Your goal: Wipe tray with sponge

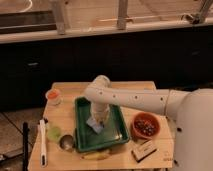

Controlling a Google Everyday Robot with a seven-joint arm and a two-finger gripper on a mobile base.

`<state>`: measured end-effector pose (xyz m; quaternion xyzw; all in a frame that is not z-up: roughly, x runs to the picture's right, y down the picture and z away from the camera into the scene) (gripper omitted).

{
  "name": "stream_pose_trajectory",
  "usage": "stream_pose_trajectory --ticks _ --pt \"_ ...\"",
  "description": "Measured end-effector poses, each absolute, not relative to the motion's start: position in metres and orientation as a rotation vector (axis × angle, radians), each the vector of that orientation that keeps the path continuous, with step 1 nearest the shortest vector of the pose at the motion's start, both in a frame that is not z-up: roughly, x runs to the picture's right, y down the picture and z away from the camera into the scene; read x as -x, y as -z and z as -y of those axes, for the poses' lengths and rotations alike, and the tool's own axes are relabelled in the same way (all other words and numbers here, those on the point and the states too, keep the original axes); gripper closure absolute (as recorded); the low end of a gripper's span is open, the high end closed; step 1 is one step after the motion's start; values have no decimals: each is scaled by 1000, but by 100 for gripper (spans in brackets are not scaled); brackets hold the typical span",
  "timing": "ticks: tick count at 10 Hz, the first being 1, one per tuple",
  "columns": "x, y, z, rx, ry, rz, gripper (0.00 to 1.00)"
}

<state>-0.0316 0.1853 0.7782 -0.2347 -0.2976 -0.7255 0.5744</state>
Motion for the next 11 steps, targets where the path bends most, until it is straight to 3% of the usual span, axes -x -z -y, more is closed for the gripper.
stream_pose_trajectory --ticks 6,11 --pt "25 -747 -224 536 1735 765 97" --pt "-8 -767 -204 509 1670 736 97"
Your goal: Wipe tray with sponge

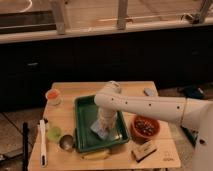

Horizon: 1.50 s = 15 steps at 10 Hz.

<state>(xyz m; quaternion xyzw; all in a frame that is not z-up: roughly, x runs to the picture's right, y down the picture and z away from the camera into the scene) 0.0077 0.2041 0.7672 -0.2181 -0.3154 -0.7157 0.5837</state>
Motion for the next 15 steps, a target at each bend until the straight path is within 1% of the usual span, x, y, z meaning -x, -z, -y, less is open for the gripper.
stream_pose_trajectory --ticks 4,15 --pt "26 -777 -189 423 1724 775 97" --pt "26 -777 -189 422 1722 775 97"
